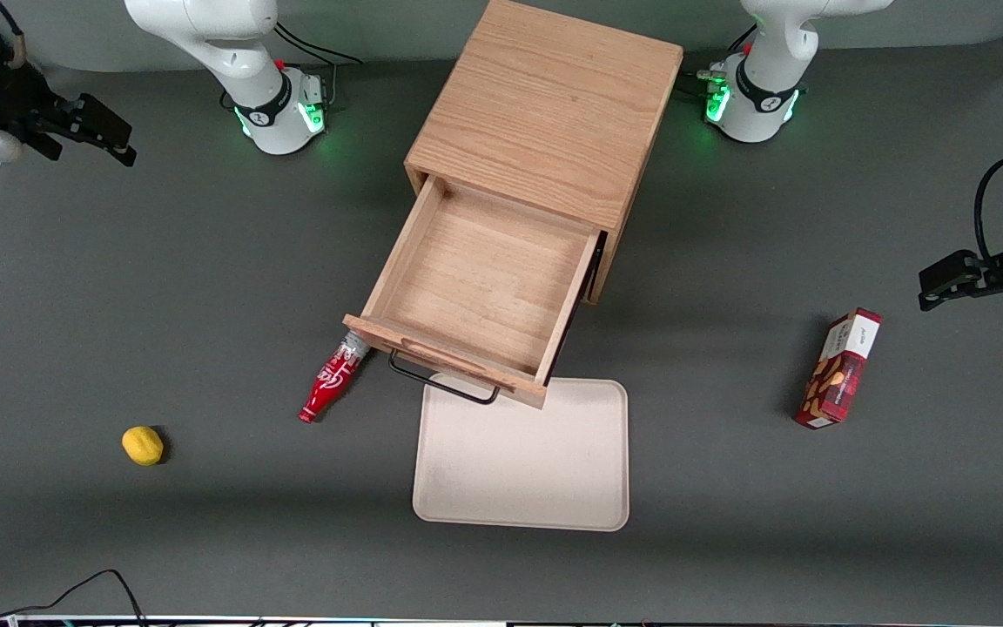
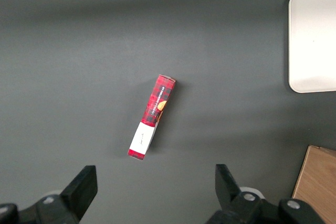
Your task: Open upper drawer
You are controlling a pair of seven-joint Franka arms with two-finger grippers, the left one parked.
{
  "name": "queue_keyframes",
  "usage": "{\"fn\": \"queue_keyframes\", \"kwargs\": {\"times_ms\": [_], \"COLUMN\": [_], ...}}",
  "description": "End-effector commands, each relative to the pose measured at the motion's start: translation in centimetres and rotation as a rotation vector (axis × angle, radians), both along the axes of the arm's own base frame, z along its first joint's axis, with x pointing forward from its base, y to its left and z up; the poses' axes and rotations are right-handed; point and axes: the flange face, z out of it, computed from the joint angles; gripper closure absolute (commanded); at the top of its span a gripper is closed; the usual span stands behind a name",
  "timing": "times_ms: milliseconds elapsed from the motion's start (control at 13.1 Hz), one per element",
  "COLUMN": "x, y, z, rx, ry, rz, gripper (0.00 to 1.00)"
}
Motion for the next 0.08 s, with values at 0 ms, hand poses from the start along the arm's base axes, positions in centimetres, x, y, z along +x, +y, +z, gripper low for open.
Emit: {"fn": "queue_keyframes", "kwargs": {"times_ms": [0], "x": [0.97], "y": [0.03], "z": [0.64], "rx": [0.027], "ry": [-0.017], "rz": [-0.010], "gripper": [0.00]}}
